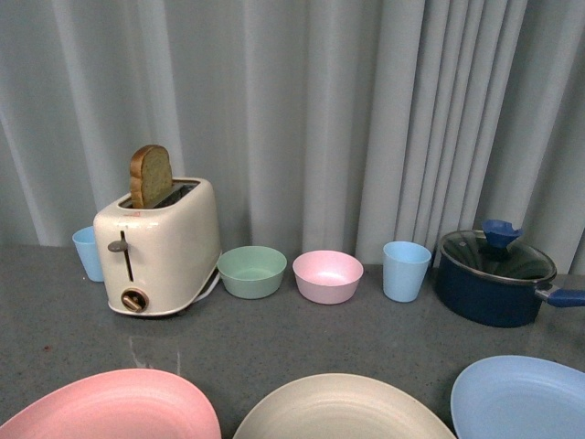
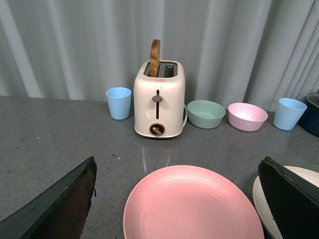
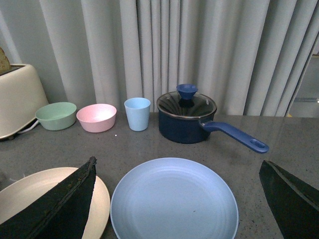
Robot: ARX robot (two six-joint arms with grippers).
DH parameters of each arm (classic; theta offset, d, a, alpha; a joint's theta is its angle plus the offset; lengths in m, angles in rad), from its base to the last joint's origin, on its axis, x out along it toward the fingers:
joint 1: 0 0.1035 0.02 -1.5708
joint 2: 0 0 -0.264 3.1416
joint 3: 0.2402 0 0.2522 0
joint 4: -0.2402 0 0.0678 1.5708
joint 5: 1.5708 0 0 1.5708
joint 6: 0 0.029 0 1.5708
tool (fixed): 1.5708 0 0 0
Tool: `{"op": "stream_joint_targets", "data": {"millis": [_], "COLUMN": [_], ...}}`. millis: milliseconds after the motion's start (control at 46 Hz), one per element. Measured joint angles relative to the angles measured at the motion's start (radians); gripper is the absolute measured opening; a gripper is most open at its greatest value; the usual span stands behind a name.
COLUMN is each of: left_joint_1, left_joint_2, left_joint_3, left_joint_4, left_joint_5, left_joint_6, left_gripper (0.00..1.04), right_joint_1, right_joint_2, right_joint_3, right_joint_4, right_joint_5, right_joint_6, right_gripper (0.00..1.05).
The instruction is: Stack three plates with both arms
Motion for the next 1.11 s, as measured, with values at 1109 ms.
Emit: {"op": "stream_joint_targets", "data": {"millis": [1109], "left_joint_1": [0.019], "left_joint_2": [0.528], "left_joint_3": [0.118], "left_joint_4": [0.333], "left_joint_5": [-0.153], "left_joint_6": [-0.134], "left_gripper": [0.98], "right_joint_1": [0.000], "right_joint_2": [0.000], "right_joint_3": [0.000], "right_joint_4": [0.000], "right_joint_5": [0.000], "right_joint_6": [0.000], "right_gripper": [0.97]}}
